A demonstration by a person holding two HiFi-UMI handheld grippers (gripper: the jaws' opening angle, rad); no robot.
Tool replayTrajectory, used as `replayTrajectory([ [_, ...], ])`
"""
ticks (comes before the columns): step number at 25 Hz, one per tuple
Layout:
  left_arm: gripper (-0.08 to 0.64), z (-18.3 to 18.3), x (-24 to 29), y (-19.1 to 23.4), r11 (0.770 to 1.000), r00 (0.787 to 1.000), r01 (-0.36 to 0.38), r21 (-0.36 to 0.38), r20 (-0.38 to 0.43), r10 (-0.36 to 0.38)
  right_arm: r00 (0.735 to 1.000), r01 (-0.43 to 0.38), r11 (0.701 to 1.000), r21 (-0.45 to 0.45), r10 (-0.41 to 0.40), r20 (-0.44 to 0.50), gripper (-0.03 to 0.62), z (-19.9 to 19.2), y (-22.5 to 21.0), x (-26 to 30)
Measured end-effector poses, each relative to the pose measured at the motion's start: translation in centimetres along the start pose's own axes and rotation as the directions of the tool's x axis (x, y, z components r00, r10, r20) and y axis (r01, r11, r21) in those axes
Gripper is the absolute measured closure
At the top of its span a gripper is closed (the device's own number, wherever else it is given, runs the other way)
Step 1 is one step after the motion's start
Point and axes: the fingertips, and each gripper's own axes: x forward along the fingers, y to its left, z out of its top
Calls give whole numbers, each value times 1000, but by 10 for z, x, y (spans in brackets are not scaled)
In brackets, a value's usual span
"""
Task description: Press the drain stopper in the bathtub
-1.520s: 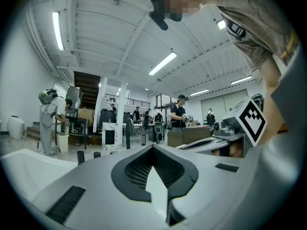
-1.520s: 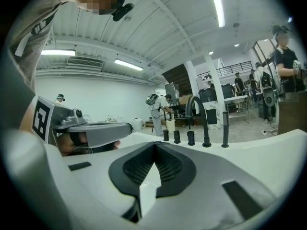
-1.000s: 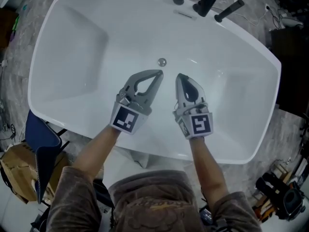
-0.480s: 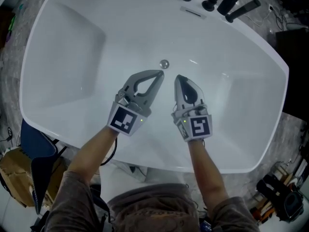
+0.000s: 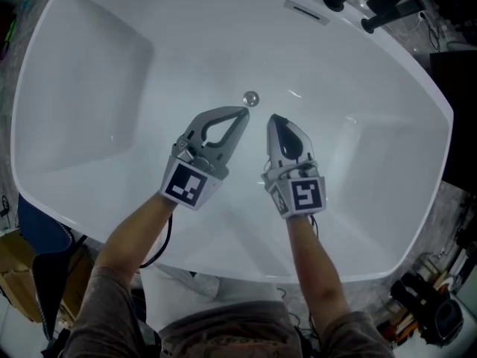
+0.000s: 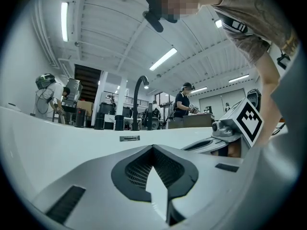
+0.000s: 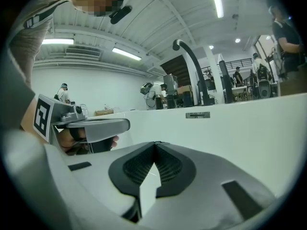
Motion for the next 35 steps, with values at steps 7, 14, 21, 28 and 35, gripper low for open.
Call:
replayTrajectory([
  [7, 555, -33, 12, 10, 1000, 999, -25, 0, 20, 25, 1000, -9, 1000, 6, 9, -9, 593, -35, -13, 16],
  [14, 555, -59, 14, 10, 1000, 1000, -11, -9, 26, 11, 1000, -12, 1000, 5, 12, -16, 594, -62, -15, 28],
  [21, 556, -98, 17, 16, 1000, 1000, -6, -13, 1, 6, 999, -28, 1000, -4, 28, -34, 594, -96, -17, 49],
  [28, 555, -116, 25, 19, 1000, 999, -19, -23, 25, 19, 998, -31, 1000, 0, 31, -54, 594, -125, -24, 62],
  [35, 555, -138, 31, 20, 999, 1000, -26, -34, 17, 26, 994, -28, 1000, -1, 28, -101, 594, -159, -32, 77],
])
